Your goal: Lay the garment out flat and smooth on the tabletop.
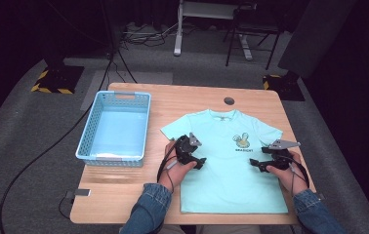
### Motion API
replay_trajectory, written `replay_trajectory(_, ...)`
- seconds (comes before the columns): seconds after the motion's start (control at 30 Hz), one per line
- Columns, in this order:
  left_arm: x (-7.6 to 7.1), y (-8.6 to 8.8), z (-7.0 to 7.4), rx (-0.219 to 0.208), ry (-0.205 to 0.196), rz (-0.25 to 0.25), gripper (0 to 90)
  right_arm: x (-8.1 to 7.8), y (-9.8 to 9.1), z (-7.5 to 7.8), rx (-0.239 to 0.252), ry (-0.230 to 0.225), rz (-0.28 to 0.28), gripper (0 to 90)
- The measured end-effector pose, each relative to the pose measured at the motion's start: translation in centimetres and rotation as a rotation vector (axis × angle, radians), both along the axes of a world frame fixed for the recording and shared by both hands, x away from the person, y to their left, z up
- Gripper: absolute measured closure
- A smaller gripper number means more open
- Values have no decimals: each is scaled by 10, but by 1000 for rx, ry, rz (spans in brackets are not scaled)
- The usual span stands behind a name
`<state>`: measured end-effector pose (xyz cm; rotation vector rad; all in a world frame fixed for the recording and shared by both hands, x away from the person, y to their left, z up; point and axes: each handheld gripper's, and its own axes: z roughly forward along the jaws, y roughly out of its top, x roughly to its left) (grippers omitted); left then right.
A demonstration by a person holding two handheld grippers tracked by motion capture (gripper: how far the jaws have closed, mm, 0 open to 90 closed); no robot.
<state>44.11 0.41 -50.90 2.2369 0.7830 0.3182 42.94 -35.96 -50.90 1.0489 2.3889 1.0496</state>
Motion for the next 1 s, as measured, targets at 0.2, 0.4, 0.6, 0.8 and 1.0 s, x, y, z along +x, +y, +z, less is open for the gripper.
replay_trajectory(0.2,15,5,0,-2,4,6,169,15,4,0,0,0,4,176)
replay_trajectory(0.4,26,9,0,-2,3,10,169,30,9,0,-1,1,-2,167)
replay_trajectory(0.6,19,10,0,-1,1,25,171,26,11,0,-6,-1,-5,148)
replay_trajectory(0.8,-2,11,0,0,-10,23,174,13,9,0,-3,1,-1,152)
replay_trajectory(1.0,-27,15,4,35,-13,9,176,-3,4,3,-14,15,7,160)
